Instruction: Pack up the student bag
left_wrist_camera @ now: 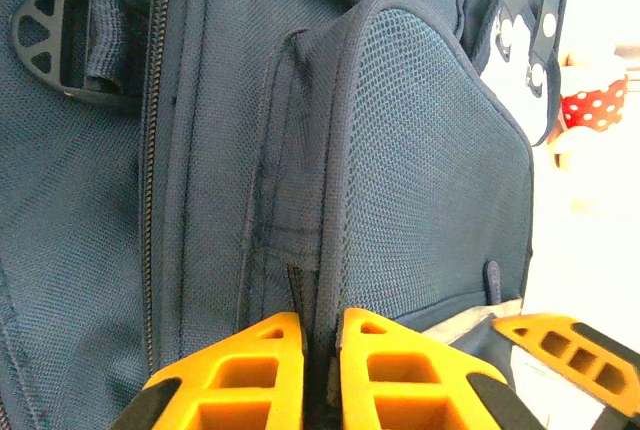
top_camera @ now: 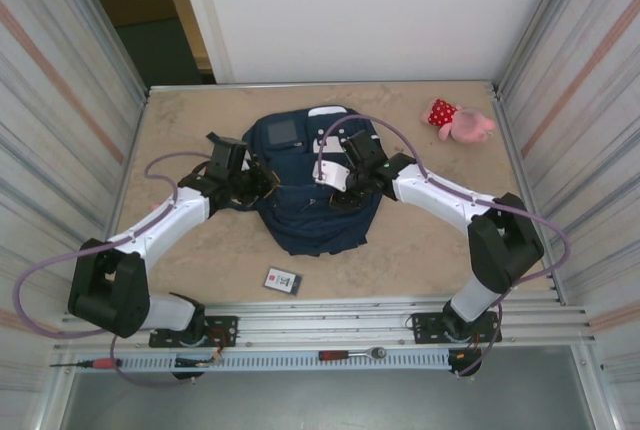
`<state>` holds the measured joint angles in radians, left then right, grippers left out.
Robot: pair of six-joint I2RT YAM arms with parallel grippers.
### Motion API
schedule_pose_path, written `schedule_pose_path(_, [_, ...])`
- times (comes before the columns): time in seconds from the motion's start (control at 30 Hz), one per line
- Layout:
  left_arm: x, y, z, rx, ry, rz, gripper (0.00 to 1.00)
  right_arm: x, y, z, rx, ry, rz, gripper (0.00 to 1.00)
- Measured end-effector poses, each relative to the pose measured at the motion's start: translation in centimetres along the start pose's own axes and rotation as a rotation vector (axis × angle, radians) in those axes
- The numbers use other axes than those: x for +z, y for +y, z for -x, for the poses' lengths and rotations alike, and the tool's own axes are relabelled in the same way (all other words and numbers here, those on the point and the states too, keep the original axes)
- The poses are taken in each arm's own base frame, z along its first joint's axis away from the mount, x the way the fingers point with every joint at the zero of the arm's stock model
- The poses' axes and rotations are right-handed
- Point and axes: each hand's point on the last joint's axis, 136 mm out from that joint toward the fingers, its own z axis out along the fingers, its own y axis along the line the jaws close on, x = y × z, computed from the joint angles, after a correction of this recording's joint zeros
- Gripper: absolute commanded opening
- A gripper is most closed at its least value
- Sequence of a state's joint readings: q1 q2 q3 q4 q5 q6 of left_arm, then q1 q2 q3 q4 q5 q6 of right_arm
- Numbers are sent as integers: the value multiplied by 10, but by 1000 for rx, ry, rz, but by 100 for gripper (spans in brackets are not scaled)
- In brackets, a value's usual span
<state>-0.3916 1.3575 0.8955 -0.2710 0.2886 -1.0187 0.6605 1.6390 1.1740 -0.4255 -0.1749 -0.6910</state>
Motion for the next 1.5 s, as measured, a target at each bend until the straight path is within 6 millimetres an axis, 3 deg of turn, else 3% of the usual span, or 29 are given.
schedule_pose_path(0.1, [0, -1, 0, 10, -1, 0, 0, 4, 2, -1, 4, 4, 12, 2])
schedule_pose_path(0.13, [-1, -1, 1, 14, -2, -1, 0, 3, 1, 1, 11, 3, 10, 0])
schedule_pose_path(0.17, [-1, -2, 2, 22, -4, 0, 2, 1, 0, 2, 21, -1, 10, 0])
schedule_pose_path(0.33, [-8, -15, 8, 101, -19, -11, 41, -21, -15, 16, 184, -45, 50, 0])
schedule_pose_path(0.5, [-28, -42, 5, 306, -47, -35, 58, -45, -35, 33, 358, -87, 88, 0])
schedule_pose_path(0.7, [-57, -71, -35, 601, -25, -99, 59, -33, -17, 28, 489, -47, 217, 0])
schedule_pose_path(0.9, [-49, -64, -61, 714, 56, -75, 60, -33, -13, 35, 545, -49, 274, 0])
schedule_pose_path(1.13, [-25, -51, -64, 710, 107, -20, 60, -34, -12, 38, 562, -57, 288, 0])
schedule_pose_path(1.5, [0, -55, -65, 703, 150, -6, 34, -33, -16, 31, 599, -46, 292, 0])
